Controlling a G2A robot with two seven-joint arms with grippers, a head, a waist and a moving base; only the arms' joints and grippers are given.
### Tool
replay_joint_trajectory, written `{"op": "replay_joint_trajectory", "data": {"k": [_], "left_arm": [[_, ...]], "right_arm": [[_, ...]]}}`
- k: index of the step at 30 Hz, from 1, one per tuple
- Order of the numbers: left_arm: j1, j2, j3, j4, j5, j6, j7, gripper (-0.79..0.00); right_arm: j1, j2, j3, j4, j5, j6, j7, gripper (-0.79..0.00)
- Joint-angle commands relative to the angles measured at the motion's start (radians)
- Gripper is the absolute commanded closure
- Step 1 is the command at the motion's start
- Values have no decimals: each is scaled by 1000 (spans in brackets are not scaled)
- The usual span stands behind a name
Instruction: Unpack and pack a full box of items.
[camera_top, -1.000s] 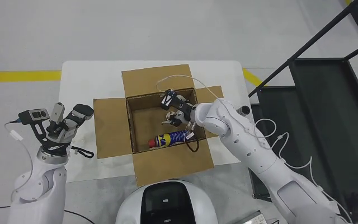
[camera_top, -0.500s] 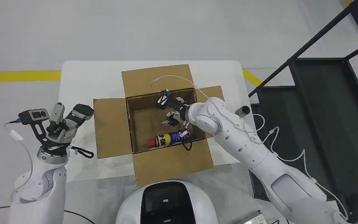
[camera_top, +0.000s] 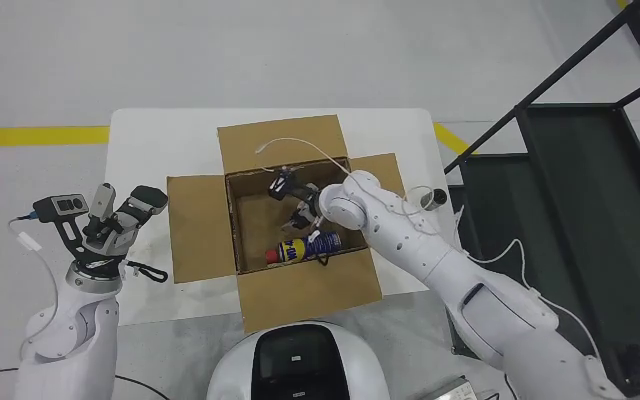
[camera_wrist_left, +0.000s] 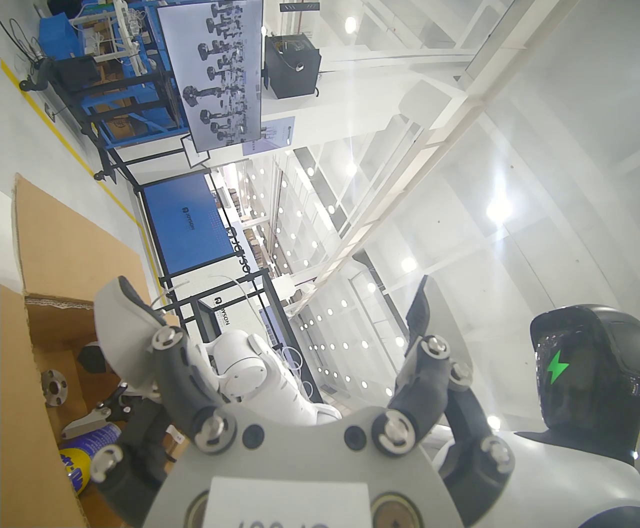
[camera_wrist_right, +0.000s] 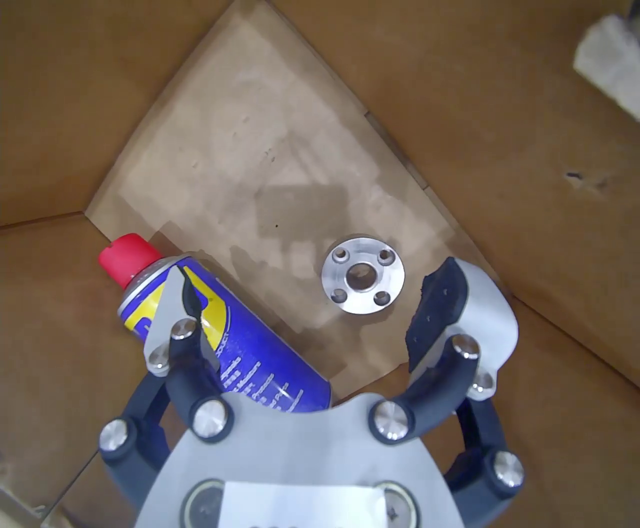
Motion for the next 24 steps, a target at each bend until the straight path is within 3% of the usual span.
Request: {"op": "replay_joint_trajectory", "data": {"k": [1, 24], "left_arm": [[0, 0, 0, 0, 0, 0, 0, -785], [0, 0, 0, 0, 0, 0, 0, -785]], "right_arm": [[10, -10, -6, 33, 9, -3, -9, -785], [35, -64, -22, 202, 12, -21, -60, -785]]}}
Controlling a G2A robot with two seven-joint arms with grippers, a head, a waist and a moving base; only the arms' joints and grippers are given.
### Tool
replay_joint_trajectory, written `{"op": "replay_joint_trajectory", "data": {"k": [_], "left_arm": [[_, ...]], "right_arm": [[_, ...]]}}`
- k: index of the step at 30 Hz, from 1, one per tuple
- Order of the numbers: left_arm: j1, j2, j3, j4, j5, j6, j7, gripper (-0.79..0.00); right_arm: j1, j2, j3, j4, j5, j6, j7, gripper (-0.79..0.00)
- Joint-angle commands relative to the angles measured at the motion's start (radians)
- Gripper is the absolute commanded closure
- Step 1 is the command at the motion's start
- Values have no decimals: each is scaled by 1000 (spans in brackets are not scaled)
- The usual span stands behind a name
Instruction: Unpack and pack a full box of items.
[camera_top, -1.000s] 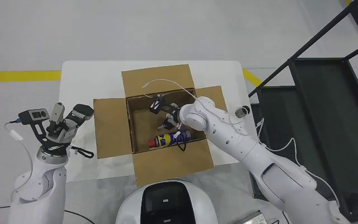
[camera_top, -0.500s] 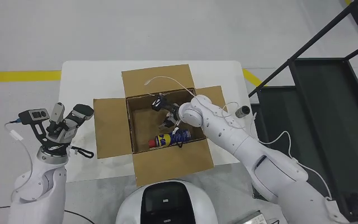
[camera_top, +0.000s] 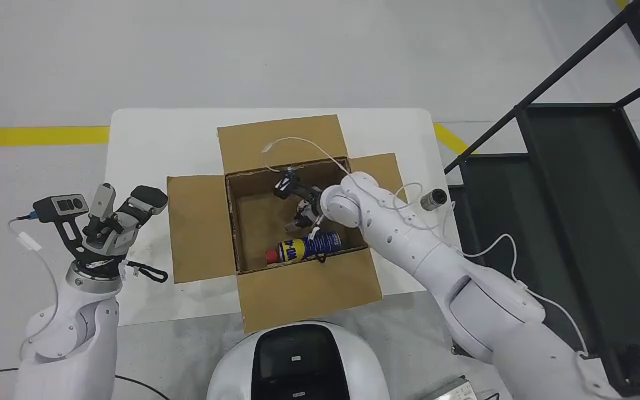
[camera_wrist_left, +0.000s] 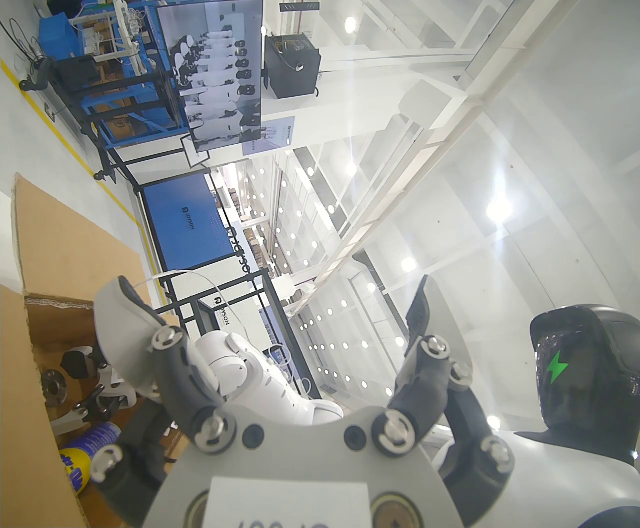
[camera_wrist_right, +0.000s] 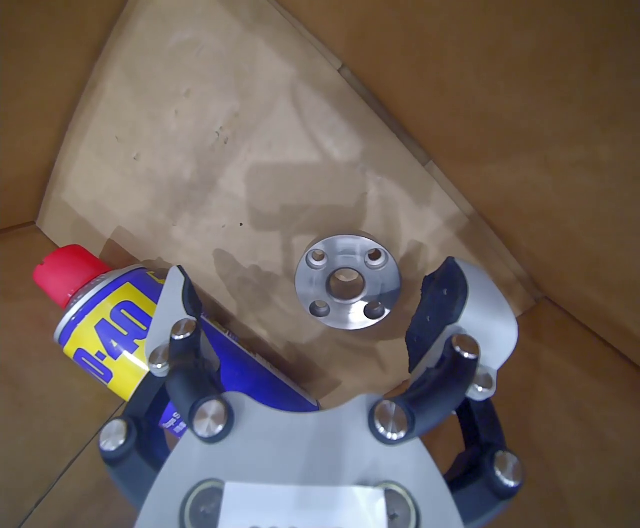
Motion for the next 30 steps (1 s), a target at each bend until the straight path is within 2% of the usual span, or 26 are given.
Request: {"op": "replay_joint_trajectory", "data": {"k": [1, 8, 11, 14, 15, 16, 21, 22, 24, 30], "left_arm": [[0, 0, 0, 0, 0, 0, 0, -785], [0, 0, 0, 0, 0, 0, 0, -785], [0, 0, 0, 0, 0, 0, 0, -785], [0, 0, 0, 0, 0, 0, 0, -785], [0, 0, 0, 0, 0, 0, 0, -785], [0, 0, 0, 0, 0, 0, 0, -785], [0, 0, 0, 0, 0, 0, 0, -785], [0, 0, 0, 0, 0, 0, 0, -785], [0, 0, 0, 0, 0, 0, 0, -785], [0, 0, 0, 0, 0, 0, 0, -785]], "right_arm": [[0, -3, 2, 9, 2, 0, -3, -785], [2, -14, 6, 41, 3, 1, -14, -776], [2, -18, 6, 53, -2, 1, -17, -711], [3, -22, 5, 62, -9, 0, -16, -579], [2, -24, 3, 64, -13, -1, -16, -502], [3, -25, 2, 64, -17, -3, -18, -391], [1, -31, -5, 60, -48, 9, -21, -203], [0, -32, -6, 55, -57, 11, -23, -105], [-3, -32, -6, 42, -72, 16, -25, 0], [-20, -19, 11, -34, -120, 18, -16, 0]]}}
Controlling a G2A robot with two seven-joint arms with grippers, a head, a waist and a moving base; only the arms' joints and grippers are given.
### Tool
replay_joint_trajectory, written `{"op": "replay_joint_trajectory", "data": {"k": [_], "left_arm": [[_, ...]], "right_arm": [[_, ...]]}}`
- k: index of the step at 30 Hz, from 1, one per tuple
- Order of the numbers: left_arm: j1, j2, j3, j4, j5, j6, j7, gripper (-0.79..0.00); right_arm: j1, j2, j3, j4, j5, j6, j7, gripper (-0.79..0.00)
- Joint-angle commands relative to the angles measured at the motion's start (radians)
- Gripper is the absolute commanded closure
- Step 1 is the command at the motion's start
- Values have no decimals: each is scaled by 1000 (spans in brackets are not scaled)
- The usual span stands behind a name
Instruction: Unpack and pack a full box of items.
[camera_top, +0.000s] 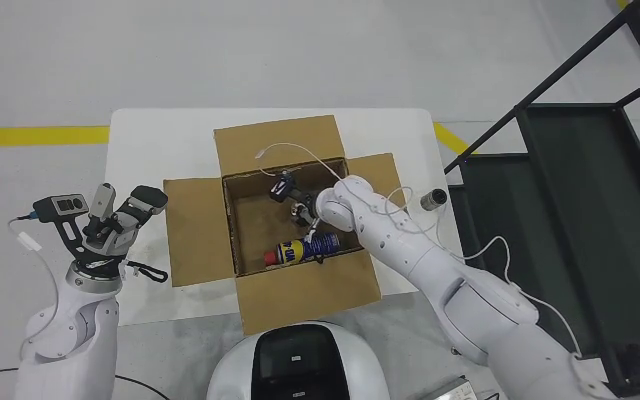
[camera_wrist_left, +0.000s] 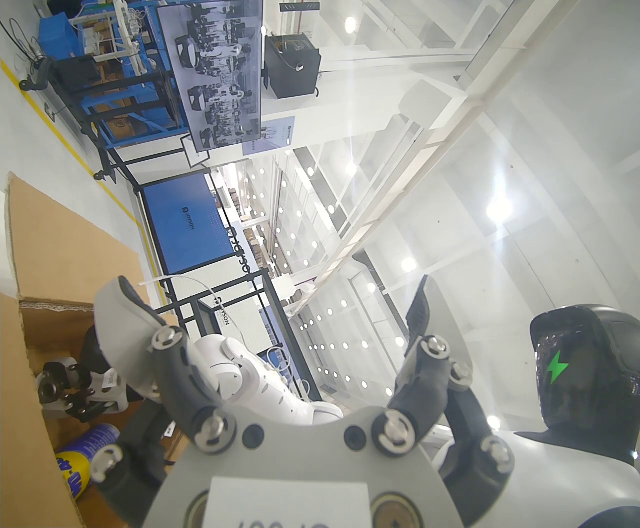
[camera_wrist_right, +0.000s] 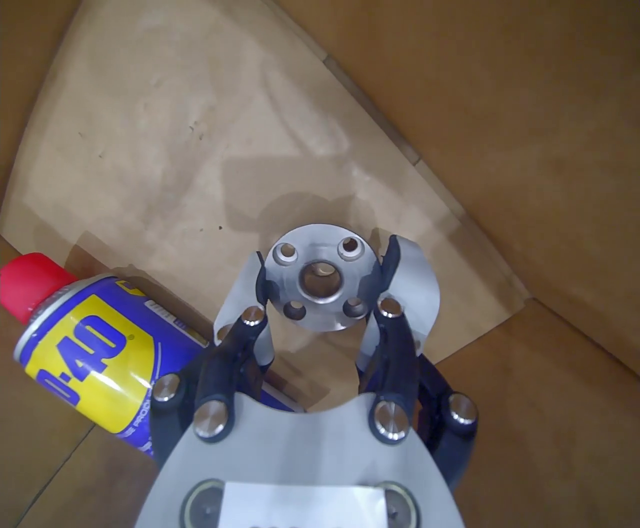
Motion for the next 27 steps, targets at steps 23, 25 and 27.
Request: {"op": "replay_joint_trajectory", "data": {"k": [23, 25, 27], "left_arm": [[0, 0, 0, 0, 0, 0, 0, -785], [0, 0, 0, 0, 0, 0, 0, -785], [0, 0, 0, 0, 0, 0, 0, -785]], "right_arm": [[-320, 173, 378, -745, -36, -139, 329, 0], [-366, 187, 426, -806, -33, -138, 350, 0], [-407, 199, 469, -860, -31, -135, 362, 0]]}}
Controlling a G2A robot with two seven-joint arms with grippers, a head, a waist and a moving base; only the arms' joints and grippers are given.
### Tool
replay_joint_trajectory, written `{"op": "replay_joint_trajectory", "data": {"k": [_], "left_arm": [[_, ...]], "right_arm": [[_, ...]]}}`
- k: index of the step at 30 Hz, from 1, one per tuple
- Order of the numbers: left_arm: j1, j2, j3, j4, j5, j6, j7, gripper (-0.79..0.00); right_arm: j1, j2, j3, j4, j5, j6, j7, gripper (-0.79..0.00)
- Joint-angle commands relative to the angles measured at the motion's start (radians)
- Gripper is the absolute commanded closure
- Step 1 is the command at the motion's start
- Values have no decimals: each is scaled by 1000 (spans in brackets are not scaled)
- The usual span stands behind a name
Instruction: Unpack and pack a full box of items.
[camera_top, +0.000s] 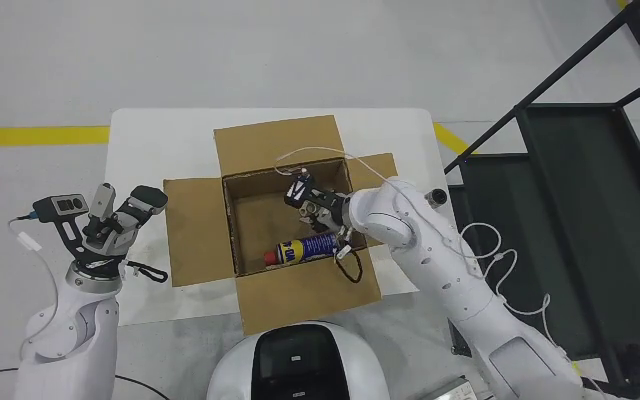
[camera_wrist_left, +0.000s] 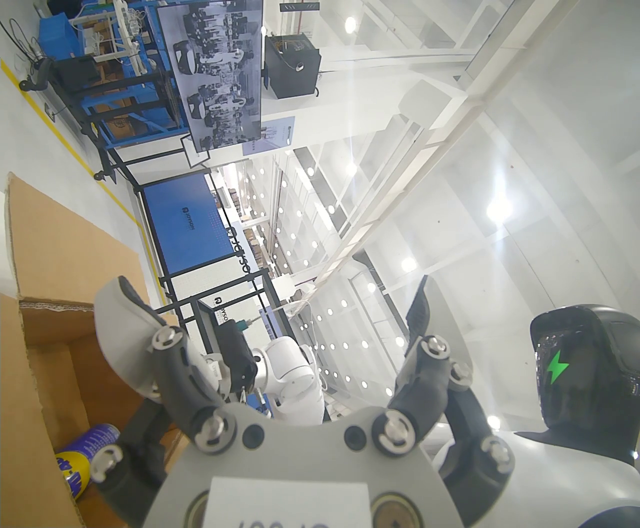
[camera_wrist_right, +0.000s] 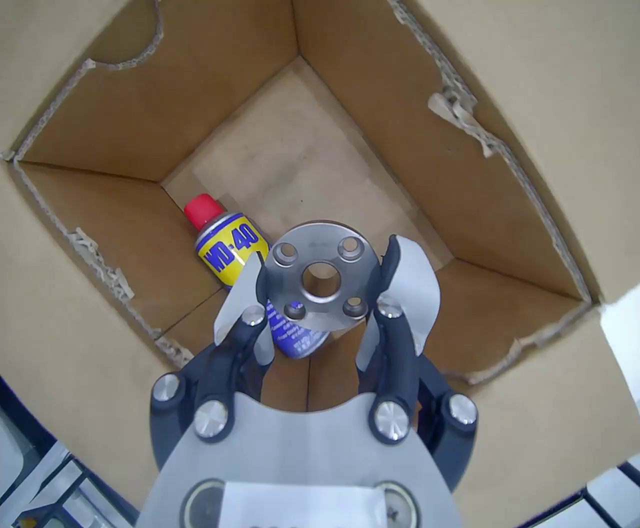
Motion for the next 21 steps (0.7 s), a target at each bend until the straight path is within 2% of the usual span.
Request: {"op": "replay_joint_trajectory", "data": {"k": [1, 5, 21], "left_arm": [[0, 0, 0, 0, 0, 0, 0, -785], [0, 0, 0, 0, 0, 0, 0, -785], [0, 0, 0, 0, 0, 0, 0, -785]], "right_arm": [[-42, 11, 44, -58, 9, 0, 6, 0], [-97, 27, 99, -131, 18, -21, 18, 0], [-97, 27, 99, -131, 18, -21, 18, 0]]}}
